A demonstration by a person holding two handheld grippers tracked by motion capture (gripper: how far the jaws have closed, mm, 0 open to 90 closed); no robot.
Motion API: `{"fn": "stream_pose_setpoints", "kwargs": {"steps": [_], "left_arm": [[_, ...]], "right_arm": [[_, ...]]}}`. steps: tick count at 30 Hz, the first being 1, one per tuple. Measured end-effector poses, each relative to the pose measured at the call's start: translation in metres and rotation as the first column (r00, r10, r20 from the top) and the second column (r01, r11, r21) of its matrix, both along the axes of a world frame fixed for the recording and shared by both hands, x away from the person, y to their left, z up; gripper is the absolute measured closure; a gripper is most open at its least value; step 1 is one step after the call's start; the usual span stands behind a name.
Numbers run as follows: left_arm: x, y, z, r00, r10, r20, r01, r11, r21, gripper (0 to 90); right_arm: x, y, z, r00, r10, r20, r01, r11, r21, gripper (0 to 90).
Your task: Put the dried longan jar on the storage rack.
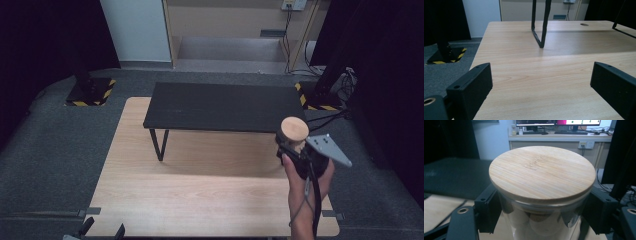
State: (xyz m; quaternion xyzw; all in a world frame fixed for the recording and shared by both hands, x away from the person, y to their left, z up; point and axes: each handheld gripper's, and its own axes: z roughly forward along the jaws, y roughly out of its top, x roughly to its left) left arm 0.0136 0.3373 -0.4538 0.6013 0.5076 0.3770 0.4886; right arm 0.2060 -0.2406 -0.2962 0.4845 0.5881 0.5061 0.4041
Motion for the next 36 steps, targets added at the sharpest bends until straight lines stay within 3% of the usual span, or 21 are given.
{"fn": "stream_pose_setpoints", "kwargs": {"steps": [7, 14, 18, 23, 30, 33, 36], "left_arm": [[-0.003, -0.002, -0.001, 0.9999, -0.012, 0.005, 0.012, 0.9998, -0.015, 2.7], [-0.001, -0.003, -0.002, 0.9999, -0.013, 0.002, 0.013, 0.9997, -0.018, 2.9], [0.001, -0.003, -0.002, 0.9999, -0.013, 0.002, 0.013, 0.9998, -0.018, 3.0], [0.004, -0.001, -0.003, 0.9999, -0.012, -0.004, 0.012, 0.9998, -0.016, 3.0], [0.005, -0.002, -0.003, 0.9999, -0.015, -0.003, 0.015, 0.9997, -0.019, 3.1], [0.004, -0.001, -0.002, 0.9999, -0.014, 0.0, 0.014, 0.9997, -0.019, 3.1], [0.004, -0.001, -0.002, 0.9999, -0.013, 0.001, 0.013, 0.9998, -0.017, 3.2]], "right_arm": [[0.057, 0.003, 0.02, 0.9993, -0.006, -0.038, 0.006, 0.9999, -0.009, 25.5], [0.091, 0.008, 0.023, 0.9955, -0.05, -0.08, 0.048, 0.9983, -0.033, 25.4], [0.101, 0.007, 0.016, 0.9928, -0.059, -0.104, 0.056, 0.9977, -0.038, 25.5], [0.1, 0.006, 0.01, 0.9952, -0.056, -0.08, 0.053, 0.998, -0.035, 25.5], [0.1, 0.004, 0.009, 0.9955, -0.051, -0.08, 0.049, 0.9985, -0.027, 24.6], [0.103, 0.001, 0.005, 0.9961, -0.043, -0.077, 0.043, 0.999, 0.005, 5.3], [0.099, 0.003, 0.0, 0.996, -0.077, -0.045, 0.078, 0.9969, 0.015, 2.8]]}}
